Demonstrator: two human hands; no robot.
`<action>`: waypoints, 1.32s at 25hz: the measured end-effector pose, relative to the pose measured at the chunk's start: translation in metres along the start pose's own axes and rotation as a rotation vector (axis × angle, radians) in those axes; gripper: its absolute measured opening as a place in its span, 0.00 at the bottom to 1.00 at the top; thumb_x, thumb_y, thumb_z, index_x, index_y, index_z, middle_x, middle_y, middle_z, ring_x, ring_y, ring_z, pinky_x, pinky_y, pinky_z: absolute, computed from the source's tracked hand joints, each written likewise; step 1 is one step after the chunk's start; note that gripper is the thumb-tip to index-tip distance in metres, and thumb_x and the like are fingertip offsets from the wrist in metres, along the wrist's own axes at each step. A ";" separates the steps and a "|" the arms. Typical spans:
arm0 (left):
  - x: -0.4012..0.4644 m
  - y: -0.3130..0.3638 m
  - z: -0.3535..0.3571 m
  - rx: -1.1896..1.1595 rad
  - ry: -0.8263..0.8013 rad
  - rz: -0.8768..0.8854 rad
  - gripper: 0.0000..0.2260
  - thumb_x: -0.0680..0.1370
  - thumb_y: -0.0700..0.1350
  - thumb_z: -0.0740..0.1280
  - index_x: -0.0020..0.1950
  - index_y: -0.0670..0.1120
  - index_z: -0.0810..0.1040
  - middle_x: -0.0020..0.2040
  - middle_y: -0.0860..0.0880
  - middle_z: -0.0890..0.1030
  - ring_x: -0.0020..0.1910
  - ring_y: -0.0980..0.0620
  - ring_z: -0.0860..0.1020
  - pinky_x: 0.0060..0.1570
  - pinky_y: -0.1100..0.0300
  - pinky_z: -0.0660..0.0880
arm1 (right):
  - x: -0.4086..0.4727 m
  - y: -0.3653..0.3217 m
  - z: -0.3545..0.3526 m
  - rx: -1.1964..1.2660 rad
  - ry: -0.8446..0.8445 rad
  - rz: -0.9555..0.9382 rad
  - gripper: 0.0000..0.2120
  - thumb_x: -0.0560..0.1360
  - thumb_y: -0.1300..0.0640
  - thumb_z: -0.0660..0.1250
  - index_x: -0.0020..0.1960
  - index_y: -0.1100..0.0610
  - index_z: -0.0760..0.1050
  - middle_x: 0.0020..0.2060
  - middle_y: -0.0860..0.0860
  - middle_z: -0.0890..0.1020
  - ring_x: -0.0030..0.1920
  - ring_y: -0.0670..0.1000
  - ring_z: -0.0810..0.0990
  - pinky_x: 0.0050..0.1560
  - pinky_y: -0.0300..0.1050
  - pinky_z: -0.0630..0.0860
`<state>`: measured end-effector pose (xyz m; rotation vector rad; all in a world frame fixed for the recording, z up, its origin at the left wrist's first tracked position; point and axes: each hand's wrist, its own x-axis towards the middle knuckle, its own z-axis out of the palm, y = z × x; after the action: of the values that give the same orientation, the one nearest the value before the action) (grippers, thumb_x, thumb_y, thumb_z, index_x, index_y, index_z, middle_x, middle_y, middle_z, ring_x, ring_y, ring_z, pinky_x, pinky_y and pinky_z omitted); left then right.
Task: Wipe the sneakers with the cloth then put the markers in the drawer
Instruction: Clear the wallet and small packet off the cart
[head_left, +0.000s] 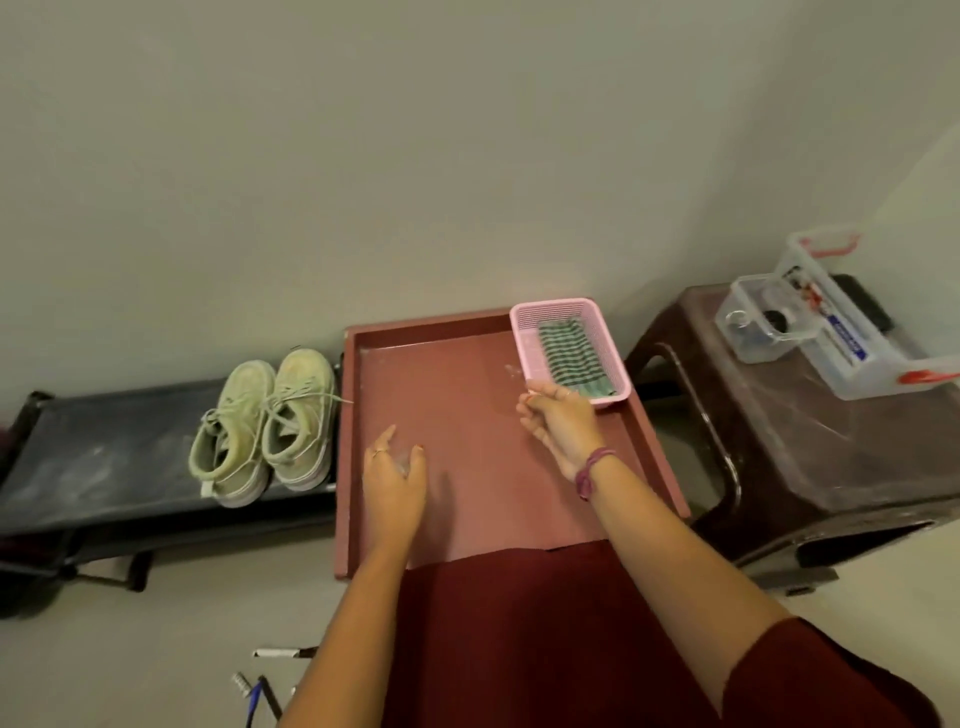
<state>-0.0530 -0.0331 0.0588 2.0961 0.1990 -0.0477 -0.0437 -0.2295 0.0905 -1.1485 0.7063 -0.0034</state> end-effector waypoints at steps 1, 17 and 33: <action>0.001 -0.009 -0.006 -0.015 0.008 -0.089 0.20 0.79 0.44 0.65 0.70 0.42 0.69 0.66 0.44 0.72 0.64 0.45 0.73 0.63 0.56 0.67 | 0.005 0.015 0.013 -0.039 -0.011 0.030 0.13 0.76 0.68 0.61 0.59 0.61 0.74 0.39 0.51 0.79 0.36 0.45 0.77 0.38 0.34 0.76; 0.023 -0.075 0.018 -0.121 -0.065 -0.643 0.18 0.77 0.43 0.61 0.65 0.37 0.72 0.61 0.38 0.75 0.56 0.39 0.74 0.55 0.50 0.73 | 0.061 0.148 0.088 -0.652 -0.236 0.236 0.28 0.67 0.58 0.75 0.64 0.64 0.72 0.56 0.58 0.80 0.54 0.54 0.81 0.56 0.53 0.78; 0.005 0.013 0.022 -1.135 -0.164 -0.562 0.13 0.74 0.33 0.70 0.58 0.39 0.77 0.51 0.42 0.83 0.49 0.51 0.82 0.50 0.63 0.80 | 0.001 0.017 0.019 -0.011 -0.247 0.130 0.08 0.76 0.57 0.67 0.55 0.54 0.77 0.44 0.49 0.82 0.41 0.44 0.79 0.41 0.37 0.76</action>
<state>-0.0446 -0.0579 0.0584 0.8597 0.5576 -0.3534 -0.0387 -0.2063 0.0799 -1.0889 0.5602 0.2478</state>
